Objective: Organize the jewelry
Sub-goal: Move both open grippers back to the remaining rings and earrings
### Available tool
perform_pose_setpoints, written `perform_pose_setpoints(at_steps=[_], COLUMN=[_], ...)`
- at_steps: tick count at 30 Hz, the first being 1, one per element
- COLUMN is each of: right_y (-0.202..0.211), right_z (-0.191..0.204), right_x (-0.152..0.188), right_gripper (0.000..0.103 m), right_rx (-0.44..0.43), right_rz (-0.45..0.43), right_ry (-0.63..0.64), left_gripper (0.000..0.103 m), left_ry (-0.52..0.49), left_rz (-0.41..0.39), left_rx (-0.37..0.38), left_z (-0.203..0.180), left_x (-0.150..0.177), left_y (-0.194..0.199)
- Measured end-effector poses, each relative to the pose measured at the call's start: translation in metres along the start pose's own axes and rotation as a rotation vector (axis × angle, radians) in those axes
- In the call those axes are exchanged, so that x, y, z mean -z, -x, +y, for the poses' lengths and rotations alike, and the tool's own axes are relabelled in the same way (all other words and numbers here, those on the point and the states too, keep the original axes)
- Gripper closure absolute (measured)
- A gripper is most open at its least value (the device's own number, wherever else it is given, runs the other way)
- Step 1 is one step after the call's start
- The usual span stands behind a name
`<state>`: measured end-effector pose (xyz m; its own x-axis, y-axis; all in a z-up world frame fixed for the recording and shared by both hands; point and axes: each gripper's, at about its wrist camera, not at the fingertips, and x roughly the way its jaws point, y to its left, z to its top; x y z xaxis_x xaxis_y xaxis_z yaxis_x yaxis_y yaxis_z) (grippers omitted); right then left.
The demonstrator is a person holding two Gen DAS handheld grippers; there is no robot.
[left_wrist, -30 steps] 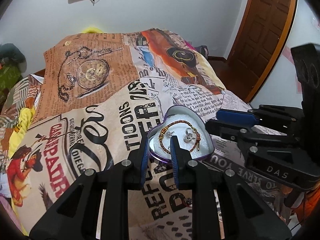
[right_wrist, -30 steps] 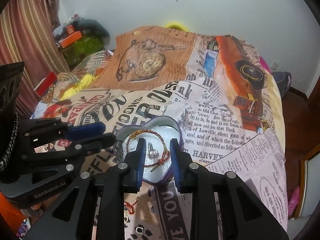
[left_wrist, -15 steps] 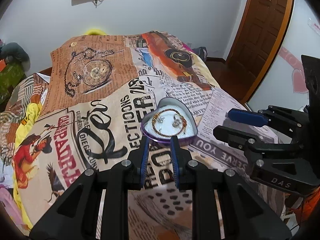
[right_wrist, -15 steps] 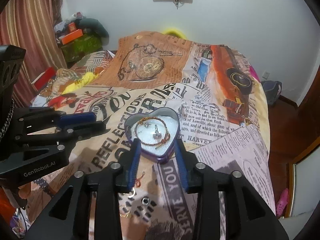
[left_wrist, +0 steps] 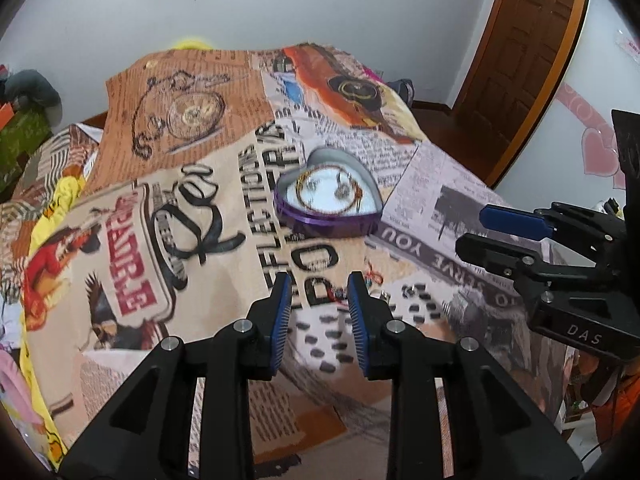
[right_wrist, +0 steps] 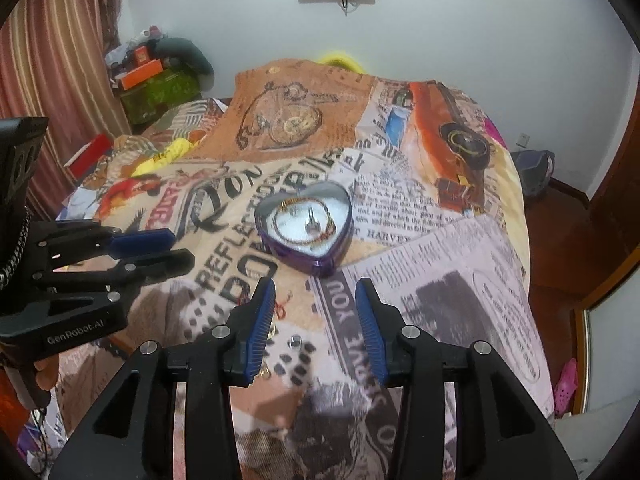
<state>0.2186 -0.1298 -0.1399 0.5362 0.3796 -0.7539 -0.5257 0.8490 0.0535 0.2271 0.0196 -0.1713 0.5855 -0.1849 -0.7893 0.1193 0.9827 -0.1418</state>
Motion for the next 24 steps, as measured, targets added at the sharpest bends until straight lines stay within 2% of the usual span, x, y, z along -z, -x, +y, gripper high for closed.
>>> perform_pose_setpoints(at_steps=[12, 24], right_y=[-0.034, -0.052], right_z=[-0.001, 0.005], right_x=[0.037, 0.042], right_gripper=[0.065, 0.065], right_rx=[-0.014, -0.046], right_rz=[0.116, 0.135], right_ry=[0.001, 0.061], left_gripper=[0.075, 0.075], left_ry=[0.022, -0.006], left_rz=[0.080, 0.085], left_rx=[0.021, 0.063], left_z=[0.005, 0.001], left_x=[0.022, 0.014], left_y=[-0.032, -0.054])
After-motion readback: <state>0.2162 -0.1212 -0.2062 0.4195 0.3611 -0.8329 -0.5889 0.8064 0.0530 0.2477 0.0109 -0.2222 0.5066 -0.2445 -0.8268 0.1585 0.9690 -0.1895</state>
